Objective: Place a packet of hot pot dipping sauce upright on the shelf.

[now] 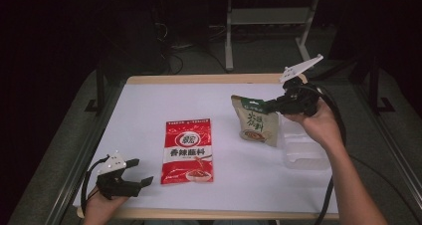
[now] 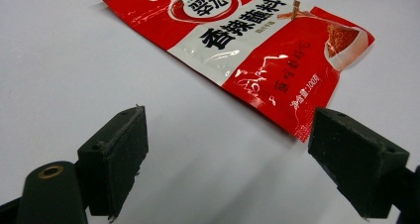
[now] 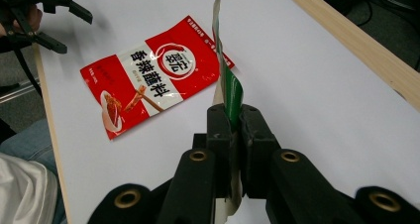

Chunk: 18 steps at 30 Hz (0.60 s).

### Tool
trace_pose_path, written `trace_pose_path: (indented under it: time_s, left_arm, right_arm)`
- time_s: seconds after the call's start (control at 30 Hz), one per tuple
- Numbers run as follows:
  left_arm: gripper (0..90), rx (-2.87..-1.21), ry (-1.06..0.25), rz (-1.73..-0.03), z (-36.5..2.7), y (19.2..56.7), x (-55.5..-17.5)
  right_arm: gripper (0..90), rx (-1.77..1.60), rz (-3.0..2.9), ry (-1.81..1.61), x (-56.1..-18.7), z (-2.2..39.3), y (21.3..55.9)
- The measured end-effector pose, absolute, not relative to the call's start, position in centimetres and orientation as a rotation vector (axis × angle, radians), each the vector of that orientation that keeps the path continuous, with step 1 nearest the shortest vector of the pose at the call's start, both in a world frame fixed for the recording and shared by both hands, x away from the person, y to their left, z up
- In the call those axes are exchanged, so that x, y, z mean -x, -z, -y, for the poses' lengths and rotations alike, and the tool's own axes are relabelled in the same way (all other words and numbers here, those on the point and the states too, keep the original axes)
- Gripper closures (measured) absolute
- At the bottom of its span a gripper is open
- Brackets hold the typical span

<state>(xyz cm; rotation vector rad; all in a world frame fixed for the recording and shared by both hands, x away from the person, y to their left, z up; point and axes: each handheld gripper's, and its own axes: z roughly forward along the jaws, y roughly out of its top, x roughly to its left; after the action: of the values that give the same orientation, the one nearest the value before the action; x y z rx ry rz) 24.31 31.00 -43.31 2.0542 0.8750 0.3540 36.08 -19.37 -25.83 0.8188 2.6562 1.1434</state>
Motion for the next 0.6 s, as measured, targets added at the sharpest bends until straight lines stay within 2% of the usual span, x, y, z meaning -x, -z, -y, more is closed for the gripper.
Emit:
trace_pose_path:
  time_s: [0.6]
  left_arm:
    - [15.5, -2.053, -0.355, -0.876, -31.0, 43.4, -24.3]
  right_arm:
    - [84.4, -0.810, -2.645, -1.111, -34.4, 22.8, 24.5]
